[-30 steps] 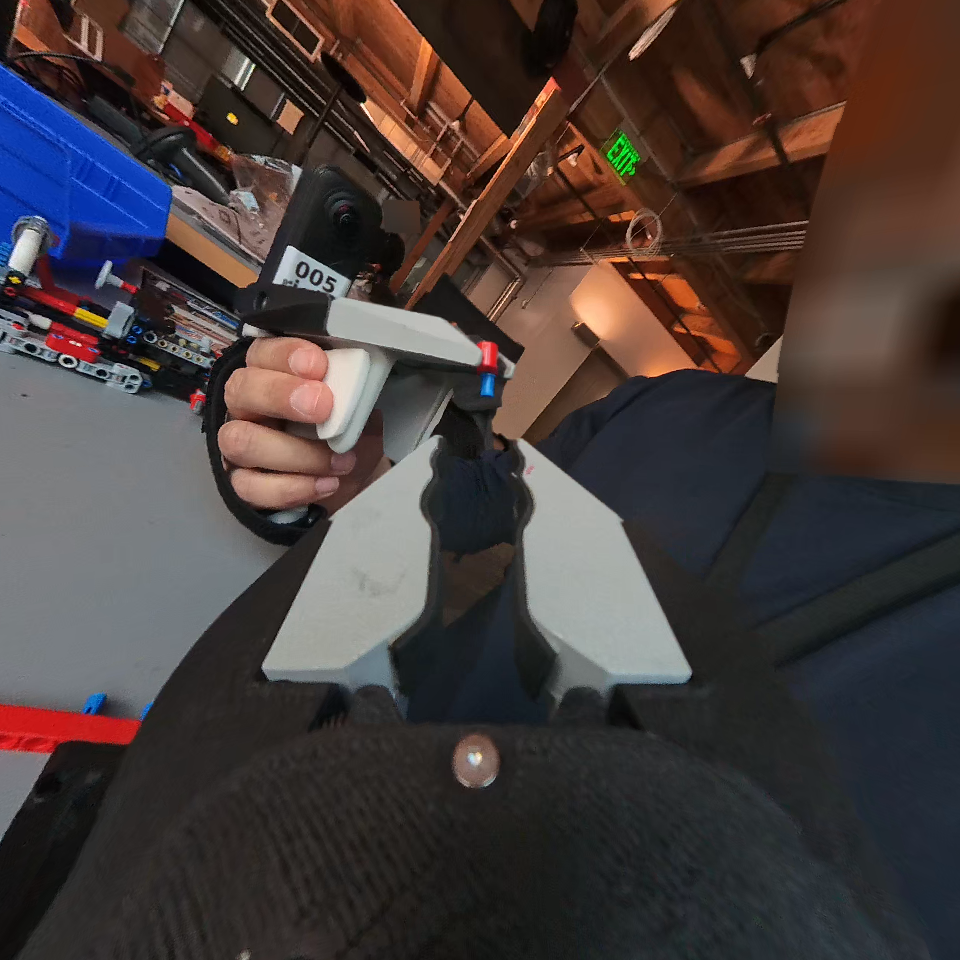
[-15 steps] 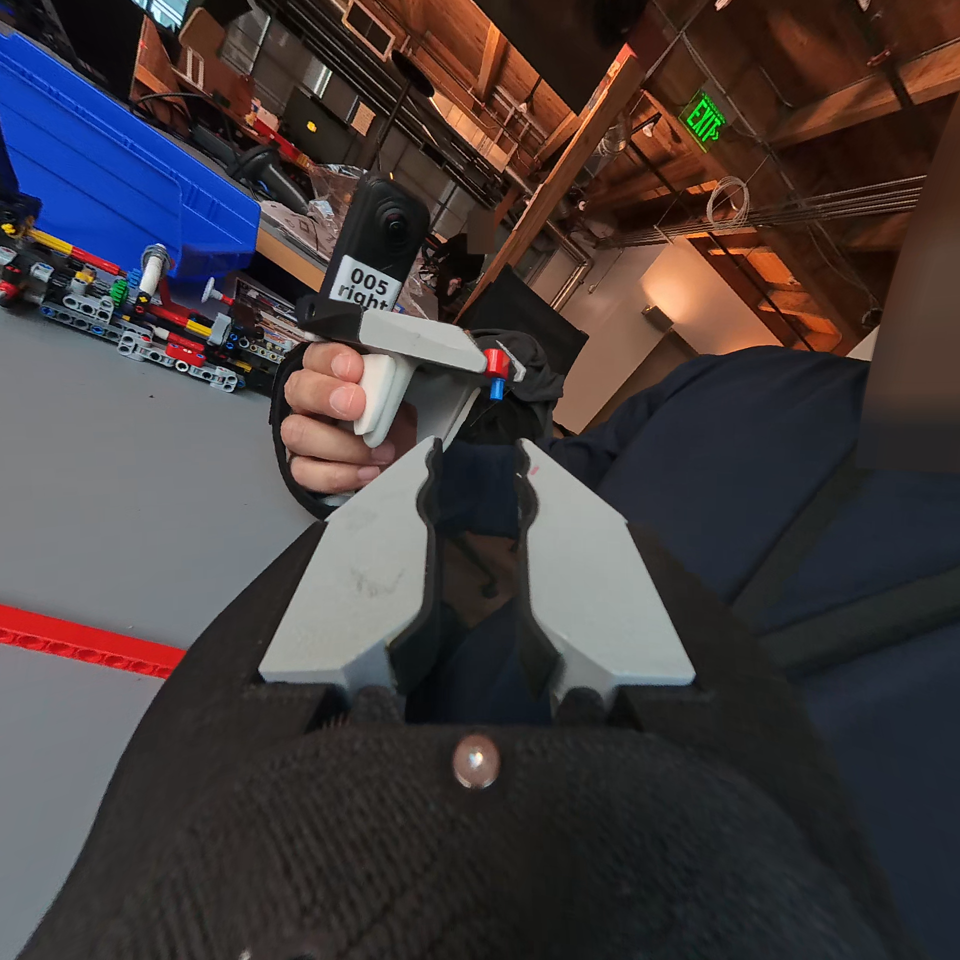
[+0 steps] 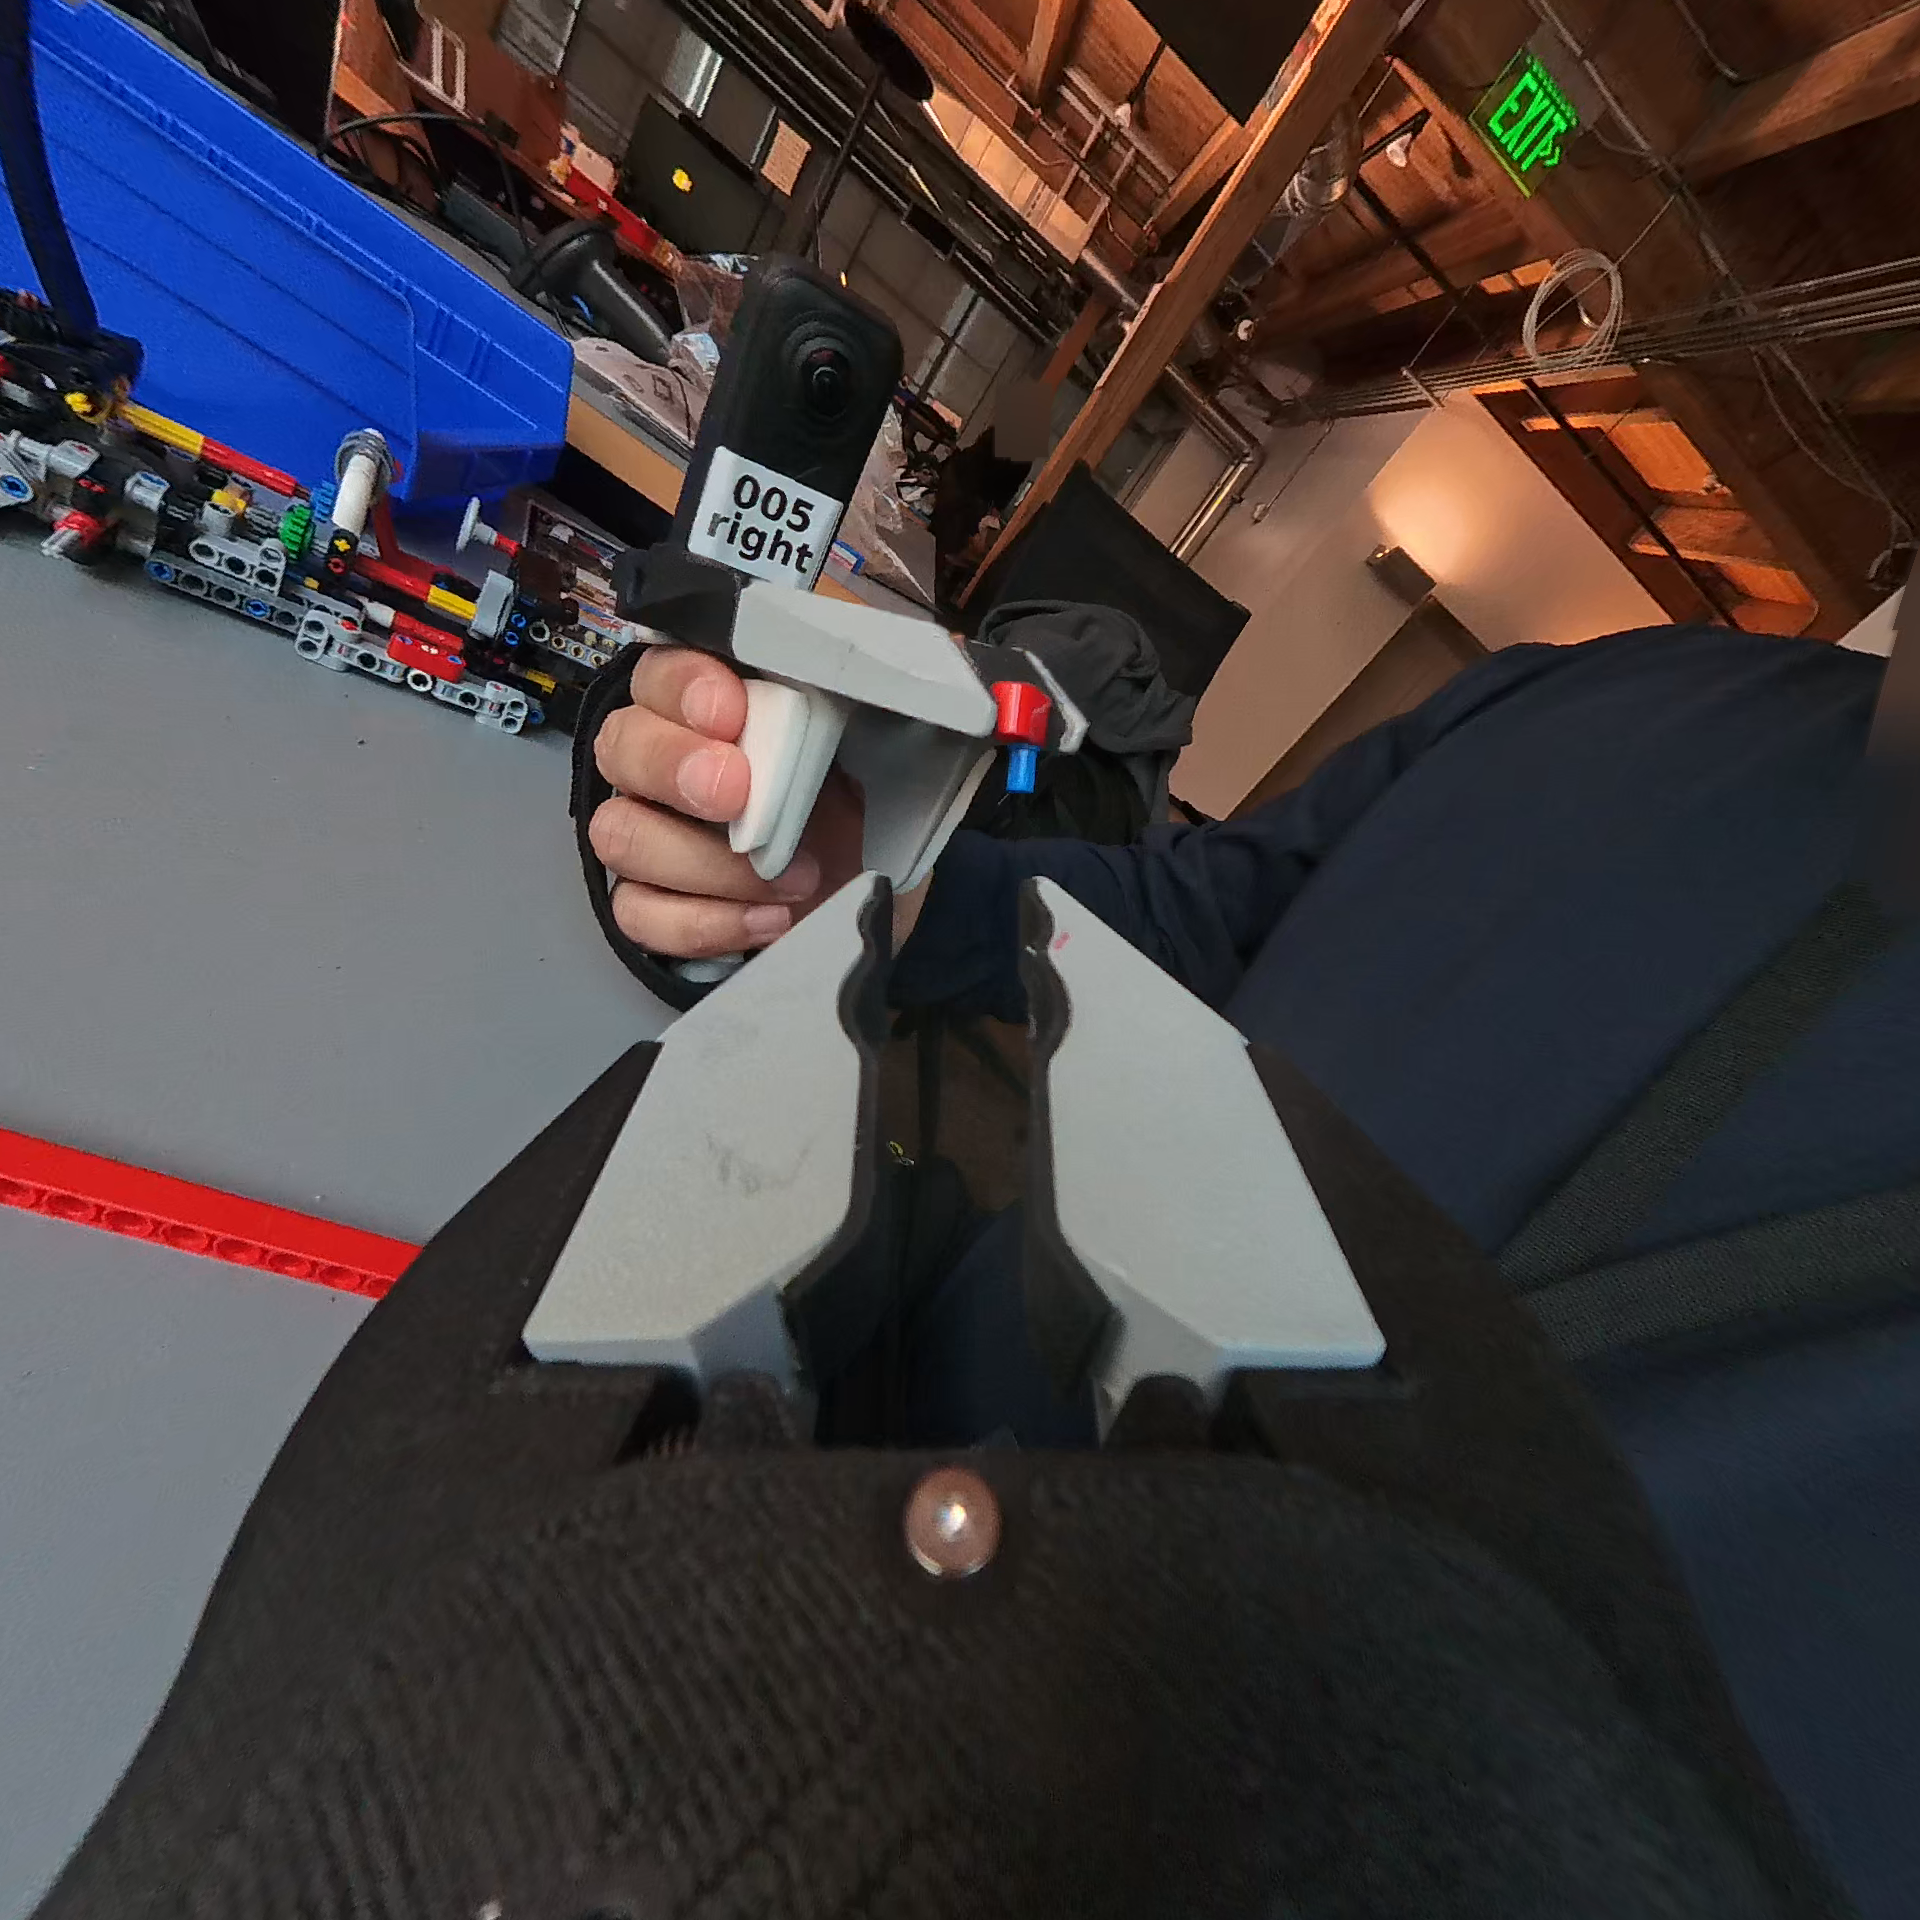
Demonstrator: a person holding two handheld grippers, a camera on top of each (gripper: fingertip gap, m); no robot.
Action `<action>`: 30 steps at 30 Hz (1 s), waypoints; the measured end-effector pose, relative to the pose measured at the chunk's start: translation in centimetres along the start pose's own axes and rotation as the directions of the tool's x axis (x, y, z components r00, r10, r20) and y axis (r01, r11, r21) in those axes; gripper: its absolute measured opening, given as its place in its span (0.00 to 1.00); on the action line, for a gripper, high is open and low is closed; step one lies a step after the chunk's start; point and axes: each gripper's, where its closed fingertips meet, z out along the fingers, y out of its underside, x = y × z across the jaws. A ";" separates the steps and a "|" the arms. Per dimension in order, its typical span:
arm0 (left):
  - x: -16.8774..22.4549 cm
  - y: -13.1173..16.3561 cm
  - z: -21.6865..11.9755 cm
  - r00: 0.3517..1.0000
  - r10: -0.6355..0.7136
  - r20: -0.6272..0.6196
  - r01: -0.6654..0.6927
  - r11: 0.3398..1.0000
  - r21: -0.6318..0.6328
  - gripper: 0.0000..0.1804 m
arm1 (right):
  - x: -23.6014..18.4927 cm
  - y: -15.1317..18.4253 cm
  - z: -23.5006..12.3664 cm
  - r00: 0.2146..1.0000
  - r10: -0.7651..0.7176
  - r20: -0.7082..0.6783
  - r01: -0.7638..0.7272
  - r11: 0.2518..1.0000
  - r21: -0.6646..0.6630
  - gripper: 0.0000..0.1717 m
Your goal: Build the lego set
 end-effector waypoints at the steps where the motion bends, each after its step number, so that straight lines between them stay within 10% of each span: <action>1: 0.0 0.0 0.1 1.000 0.000 0.001 0.000 1.000 -0.002 0.13 | 0.0 0.1 0.0 1.000 0.002 0.001 -0.002 1.000 -0.003 0.06; 30: -1.5 -0.1 1.0 0.979 0.112 0.168 -0.112 0.994 -0.012 0.11 | 1.3 -1.0 -0.8 0.998 -0.007 -0.070 0.011 0.998 0.058 0.06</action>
